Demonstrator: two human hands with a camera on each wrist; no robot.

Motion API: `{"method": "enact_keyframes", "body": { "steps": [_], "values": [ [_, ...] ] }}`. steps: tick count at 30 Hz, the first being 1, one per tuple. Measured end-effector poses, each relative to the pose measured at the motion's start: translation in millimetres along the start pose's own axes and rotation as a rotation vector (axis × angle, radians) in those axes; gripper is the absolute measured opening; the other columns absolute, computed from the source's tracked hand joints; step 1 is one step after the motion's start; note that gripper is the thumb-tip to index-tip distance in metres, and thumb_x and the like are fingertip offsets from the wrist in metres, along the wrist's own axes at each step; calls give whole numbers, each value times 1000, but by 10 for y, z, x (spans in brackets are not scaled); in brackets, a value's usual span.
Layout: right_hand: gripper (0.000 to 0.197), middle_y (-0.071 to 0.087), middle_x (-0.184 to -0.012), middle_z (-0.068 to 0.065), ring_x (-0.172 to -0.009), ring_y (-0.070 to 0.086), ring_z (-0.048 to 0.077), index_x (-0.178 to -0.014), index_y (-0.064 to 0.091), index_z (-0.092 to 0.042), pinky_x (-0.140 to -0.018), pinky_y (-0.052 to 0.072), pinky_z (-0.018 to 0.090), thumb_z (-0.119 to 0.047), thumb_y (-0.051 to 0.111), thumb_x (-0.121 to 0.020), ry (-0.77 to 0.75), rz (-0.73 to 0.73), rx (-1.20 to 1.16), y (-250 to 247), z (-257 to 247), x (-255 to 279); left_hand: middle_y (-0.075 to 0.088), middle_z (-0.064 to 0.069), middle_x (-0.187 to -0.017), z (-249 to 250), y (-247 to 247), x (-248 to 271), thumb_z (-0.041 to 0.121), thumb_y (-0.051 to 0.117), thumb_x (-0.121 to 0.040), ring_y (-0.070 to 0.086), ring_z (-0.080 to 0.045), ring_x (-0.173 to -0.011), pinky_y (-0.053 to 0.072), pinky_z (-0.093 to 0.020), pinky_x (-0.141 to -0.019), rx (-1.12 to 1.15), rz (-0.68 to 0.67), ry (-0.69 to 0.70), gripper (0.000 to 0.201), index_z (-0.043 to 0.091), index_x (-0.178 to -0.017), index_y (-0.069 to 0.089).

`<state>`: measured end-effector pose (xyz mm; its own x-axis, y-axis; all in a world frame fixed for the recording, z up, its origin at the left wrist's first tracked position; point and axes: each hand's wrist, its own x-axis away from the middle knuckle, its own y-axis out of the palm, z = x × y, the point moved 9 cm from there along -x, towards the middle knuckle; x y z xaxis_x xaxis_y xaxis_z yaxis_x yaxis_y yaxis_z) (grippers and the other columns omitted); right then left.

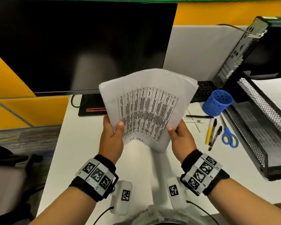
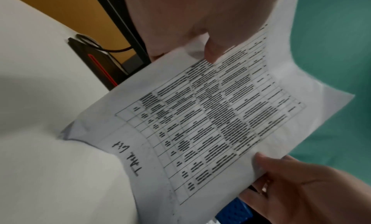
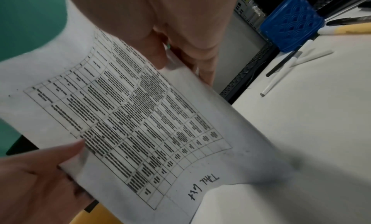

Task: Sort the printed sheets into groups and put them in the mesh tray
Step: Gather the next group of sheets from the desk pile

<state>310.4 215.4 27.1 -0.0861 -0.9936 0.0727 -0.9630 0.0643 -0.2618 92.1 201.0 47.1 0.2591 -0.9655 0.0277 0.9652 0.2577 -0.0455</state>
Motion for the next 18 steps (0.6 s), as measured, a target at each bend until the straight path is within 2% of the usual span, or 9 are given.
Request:
{"method": "enact_keyframes", "body": {
  "steps": [1,3,5,7,8,10,11,14,18],
  "values": [
    [41,58,-120,-10,-113,53,7,-134,43,-21,-102,39,26,-7,42,-96,20,-9,21,2,40,-4,56,25,-109,-71,8,-9,12,45,-97,54,11,-100,43,-12,-87,-30,-7,-28,39,49,-107,40],
    [41,58,-123,-8,-117,52,13,-133,45,-22,-104,39,33,-7,43,-95,41,-10,50,-56,80,-14,62,18,-112,-171,9,-23,13,53,-93,59,-3,-107,44,-26,-94,-90,-6,-68,38,47,-109,47],
    [39,60,-121,-6,-114,54,13,-130,47,-21,-102,41,31,-6,44,-94,49,-5,62,-170,80,-17,66,10,-111,-216,-8,-27,15,56,-91,62,-13,-108,47,-34,-95,-116,20,-107,31,40,-110,57],
    [35,63,-114,-7,-104,58,7,-124,49,-21,-93,44,24,-4,45,-94,65,-11,14,-300,80,-14,69,1,-111,-244,-10,-33,16,56,-91,63,-19,-107,49,-39,-96,-131,31,-152,28,25,-118,61],
    [31,64,-108,-7,-98,59,3,-119,49,-22,-86,45,21,-4,46,-94,81,-21,-12,-381,103,-13,68,-2,-113,-239,25,-25,17,56,-91,63,-20,-107,48,-40,-96,-134,23,-170,31,21,-121,59],
    [24,68,-96,-2,-87,62,7,-112,48,-23,-75,46,24,-8,50,-93,114,-53,-16,-525,170,-2,68,-4,-115,-212,90,0,17,56,-91,62,-23,-108,48,-42,-97,-125,29,-187,31,21,-122,58],
    [22,69,-96,-1,-86,63,11,-112,49,-22,-76,47,27,-11,52,-93,137,-86,0,-576,222,17,68,-3,-115,-216,116,12,17,57,-91,62,-23,-108,48,-43,-97,-99,38,-196,29,23,-119,59],
    [28,68,-111,-4,-103,63,12,-117,52,-21,-90,49,30,-12,56,-90,192,-196,44,-705,386,123,69,2,-115,-225,244,50,19,59,-89,63,-19,-109,46,-47,-100,-16,40,-222,26,34,-110,62],
    [27,67,-108,-12,-101,62,5,-105,55,-32,-83,48,18,-9,55,-90,201,-221,92,-996,490,188,69,3,-116,-210,512,96,22,55,-90,63,-20,-109,46,-50,-99,-3,-3,-231,30,28,-120,57]
  ]
}}
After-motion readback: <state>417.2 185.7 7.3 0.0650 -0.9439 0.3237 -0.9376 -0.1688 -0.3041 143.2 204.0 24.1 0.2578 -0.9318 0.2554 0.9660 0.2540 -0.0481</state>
